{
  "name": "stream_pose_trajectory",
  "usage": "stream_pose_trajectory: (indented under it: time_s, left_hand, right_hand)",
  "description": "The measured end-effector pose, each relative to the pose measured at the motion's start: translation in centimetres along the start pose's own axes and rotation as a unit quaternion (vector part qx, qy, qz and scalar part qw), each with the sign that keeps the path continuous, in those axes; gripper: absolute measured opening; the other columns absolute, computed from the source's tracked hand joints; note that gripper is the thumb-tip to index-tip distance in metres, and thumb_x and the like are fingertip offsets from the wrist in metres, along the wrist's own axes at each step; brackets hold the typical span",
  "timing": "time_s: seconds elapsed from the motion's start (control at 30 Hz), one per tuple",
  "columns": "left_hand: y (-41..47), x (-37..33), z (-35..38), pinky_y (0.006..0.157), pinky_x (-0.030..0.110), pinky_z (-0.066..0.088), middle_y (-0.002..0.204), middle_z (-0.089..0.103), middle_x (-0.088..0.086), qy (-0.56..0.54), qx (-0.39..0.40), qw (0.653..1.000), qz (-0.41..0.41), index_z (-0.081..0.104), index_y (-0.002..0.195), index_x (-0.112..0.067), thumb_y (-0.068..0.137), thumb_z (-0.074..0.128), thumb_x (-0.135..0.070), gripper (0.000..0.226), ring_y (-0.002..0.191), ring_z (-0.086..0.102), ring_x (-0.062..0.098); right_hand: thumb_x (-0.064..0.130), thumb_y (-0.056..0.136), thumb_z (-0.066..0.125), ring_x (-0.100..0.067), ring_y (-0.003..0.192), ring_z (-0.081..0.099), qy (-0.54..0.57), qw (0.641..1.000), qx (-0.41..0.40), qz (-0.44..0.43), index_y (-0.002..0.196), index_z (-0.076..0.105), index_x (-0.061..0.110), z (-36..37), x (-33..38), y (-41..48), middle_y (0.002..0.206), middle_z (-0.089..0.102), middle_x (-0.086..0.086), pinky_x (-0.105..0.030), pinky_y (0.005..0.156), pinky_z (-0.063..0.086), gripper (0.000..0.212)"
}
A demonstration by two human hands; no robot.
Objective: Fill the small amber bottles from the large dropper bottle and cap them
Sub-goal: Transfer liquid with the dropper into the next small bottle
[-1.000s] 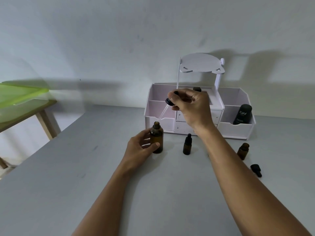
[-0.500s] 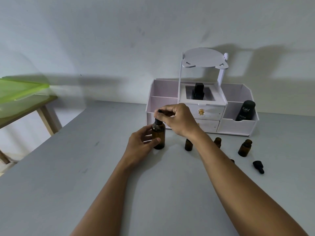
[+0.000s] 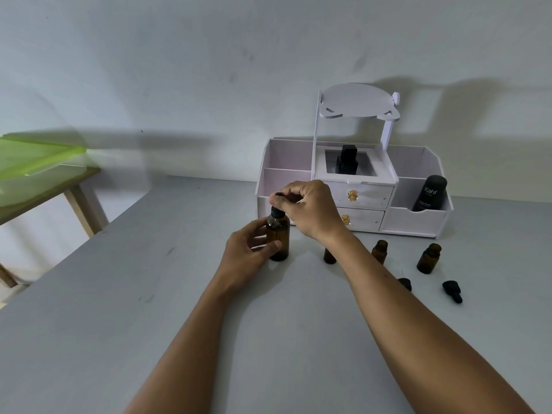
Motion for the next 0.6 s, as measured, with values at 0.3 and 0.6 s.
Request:
stream_pose_trajectory:
  time_s: [0.3,0.6]
  left_hand:
    - [0.0,0.2,-0.1,0.092,0.027,0.057,0.115,0.073,0.0,0.004,0.001,1.0,-0.002,0.062,0.128,-0.03,0.087,0.073,-0.009,0.047,0.104,0.071,0.01]
    - [-0.3,-0.1,-0.1,0.095,0.033,0.057,0.113,0.073,-0.003,0.01,-0.007,1.0,-0.009,0.063,0.125,-0.034,0.084,0.076,-0.01,0.049,0.104,0.07,0.009]
  right_hand:
    - [0.023,0.087,0.075,-0.015,0.076,0.071,-0.019,1.0,0.001,0.001,0.088,0.079,0.008,0.1,0.4,-0.1,0.083,0.077,-0.003,-0.027,0.072,0.06,0.015]
    - [0.03,0.087,0.074,-0.01,0.076,0.073,0.007,1.0,-0.021,-0.009,0.09,0.079,0.014,-0.7,2.1,0.4,0.081,0.077,0.001,-0.028,0.077,0.061,0.016]
Point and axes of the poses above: each hand's wrist, its own y-axis towards the middle knuckle, its own z-axis out of the palm, x = y × z, the point moved 1 cm from there along y, towards the middle knuckle
